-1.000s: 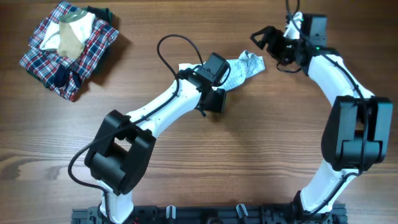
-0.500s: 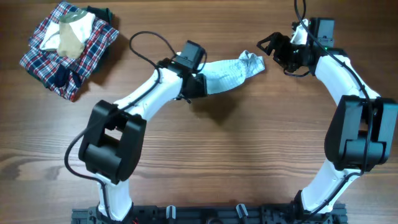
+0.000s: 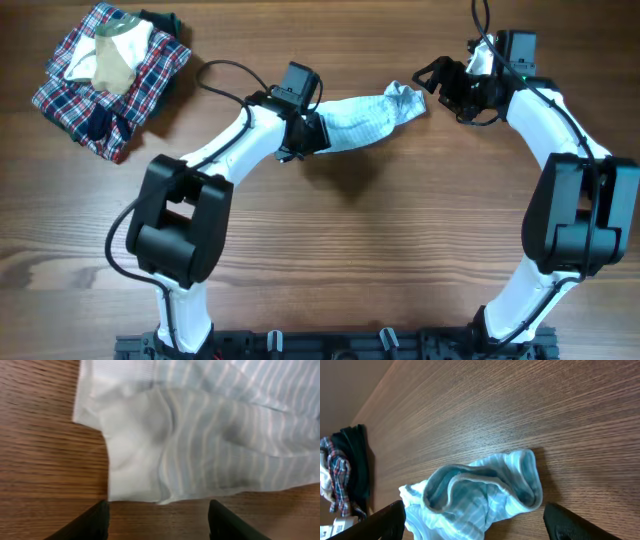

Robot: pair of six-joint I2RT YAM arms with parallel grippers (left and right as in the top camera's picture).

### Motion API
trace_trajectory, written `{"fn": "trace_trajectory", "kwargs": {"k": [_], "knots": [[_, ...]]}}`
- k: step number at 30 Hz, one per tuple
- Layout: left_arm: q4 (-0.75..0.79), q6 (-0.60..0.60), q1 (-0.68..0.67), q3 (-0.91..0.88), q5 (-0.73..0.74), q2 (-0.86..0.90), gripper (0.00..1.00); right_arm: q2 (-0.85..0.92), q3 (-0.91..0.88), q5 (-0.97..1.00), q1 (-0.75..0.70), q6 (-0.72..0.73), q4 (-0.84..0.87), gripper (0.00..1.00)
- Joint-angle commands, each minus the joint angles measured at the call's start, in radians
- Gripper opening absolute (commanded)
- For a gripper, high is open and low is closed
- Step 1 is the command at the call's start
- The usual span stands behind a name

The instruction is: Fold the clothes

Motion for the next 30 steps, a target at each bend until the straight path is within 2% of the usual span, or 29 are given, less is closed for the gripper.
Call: {"fn": "trace_trajectory", "kwargs": {"k": [1, 13, 16, 20, 25, 28, 30], "knots": [[-0.010, -0.020, 0.032, -0.005, -0.003, 0.015, 0.63, 0.014, -0.001, -0.016, 0.001, -0.024, -0.002, 0.89], [0.004, -0.021, 0.041, -0.005, 0.035, 0.056, 0.62, 0.014, -0.001, -0.016, 0.001, -0.025, -0.003, 0.89], [0.007, -0.021, 0.040, -0.005, 0.035, 0.063, 0.59, 0.014, -0.001, -0.016, 0.001, -0.024, -0.003, 0.88], [0.016, -0.017, 0.041, -0.005, 0.050, 0.072, 0.45, 0.014, -0.001, -0.016, 0.001, -0.024, -0.008, 0.88], [0.019, -0.017, 0.041, -0.005, 0.053, 0.074, 0.33, 0.014, -0.001, -0.016, 0.002, -0.025, -0.013, 0.88], [0.019, -0.016, 0.041, -0.005, 0.053, 0.074, 0.13, 0.014, -0.001, -0.016, 0.001, -0.026, -0.013, 0.88], [0.019, -0.008, 0.041, -0.005, 0.053, 0.074, 0.05, 0.014, -0.001, -0.016, 0.001, -0.026, -0.014, 0.87]]}}
